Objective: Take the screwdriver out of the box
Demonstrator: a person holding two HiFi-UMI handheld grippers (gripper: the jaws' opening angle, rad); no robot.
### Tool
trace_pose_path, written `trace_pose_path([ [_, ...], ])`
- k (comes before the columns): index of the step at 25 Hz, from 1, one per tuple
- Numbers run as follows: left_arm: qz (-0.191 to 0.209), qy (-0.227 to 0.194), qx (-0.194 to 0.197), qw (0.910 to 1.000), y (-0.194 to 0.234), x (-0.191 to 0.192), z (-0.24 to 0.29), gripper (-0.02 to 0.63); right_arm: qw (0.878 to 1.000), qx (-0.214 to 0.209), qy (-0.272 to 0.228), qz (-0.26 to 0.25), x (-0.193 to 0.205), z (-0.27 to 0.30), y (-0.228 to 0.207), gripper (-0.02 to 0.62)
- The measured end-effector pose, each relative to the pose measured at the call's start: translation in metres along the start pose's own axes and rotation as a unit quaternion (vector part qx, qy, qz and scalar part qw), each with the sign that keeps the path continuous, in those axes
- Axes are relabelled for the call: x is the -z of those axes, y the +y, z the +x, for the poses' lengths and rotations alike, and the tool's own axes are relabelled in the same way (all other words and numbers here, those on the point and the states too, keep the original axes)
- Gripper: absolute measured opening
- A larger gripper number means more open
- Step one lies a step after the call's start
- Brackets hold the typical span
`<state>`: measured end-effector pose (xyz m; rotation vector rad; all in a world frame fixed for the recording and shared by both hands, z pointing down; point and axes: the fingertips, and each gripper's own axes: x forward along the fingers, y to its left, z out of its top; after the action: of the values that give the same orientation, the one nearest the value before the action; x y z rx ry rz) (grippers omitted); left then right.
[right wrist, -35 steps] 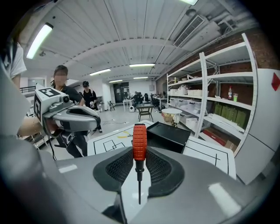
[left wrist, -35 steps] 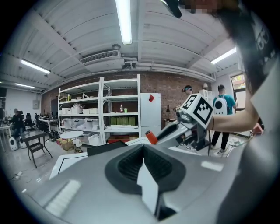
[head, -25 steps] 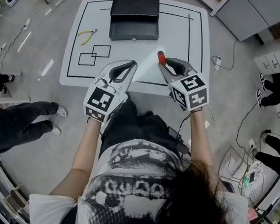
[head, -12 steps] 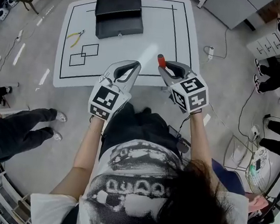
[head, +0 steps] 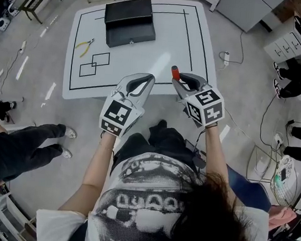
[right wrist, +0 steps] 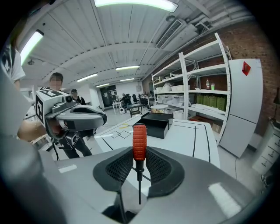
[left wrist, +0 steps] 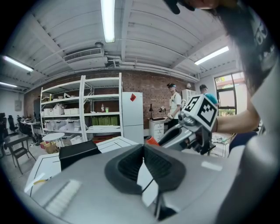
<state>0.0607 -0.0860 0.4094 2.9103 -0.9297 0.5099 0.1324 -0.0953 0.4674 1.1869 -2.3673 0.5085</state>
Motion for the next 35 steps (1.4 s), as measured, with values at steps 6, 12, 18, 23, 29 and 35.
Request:
trace_pose_path([
  [6, 0.004, -0.004, 0.005, 1.0, 0.001, 0.004, -0.034, 0.0, 1.0, 0.005, -0.004, 0.008, 0.0, -0.001, 0.034, 0.094],
  [12, 0.005, -0.003, 0.007, 1.0, 0.002, 0.019, -0.077, 0.0, 1.0, 0.011, -0.004, 0.016, 0.005, -0.001, 0.076, 0.094],
  [18, 0.004, -0.004, 0.011, 0.9999, -0.005, 0.033, -0.11, 0.0, 1.0, 0.018, -0.002, 0.016, 0.014, -0.006, 0.111, 0.094],
  [23, 0.003, -0.01, 0.016, 0.9998, -0.007, 0.041, -0.134, 0.0, 1.0, 0.024, -0.004, 0.014, 0.016, -0.008, 0.137, 0.095],
  [29, 0.006, -0.016, 0.015, 0.9997, -0.009, 0.046, -0.156, 0.0, 0.999, 0.03, -0.005, 0.01, 0.017, -0.012, 0.157, 0.094],
  [35, 0.005, -0.021, 0.008, 0.9997, -0.005, 0.049, -0.169, 0.0, 1.0, 0.031, -0.003, 0.003, 0.016, -0.01, 0.167, 0.095],
])
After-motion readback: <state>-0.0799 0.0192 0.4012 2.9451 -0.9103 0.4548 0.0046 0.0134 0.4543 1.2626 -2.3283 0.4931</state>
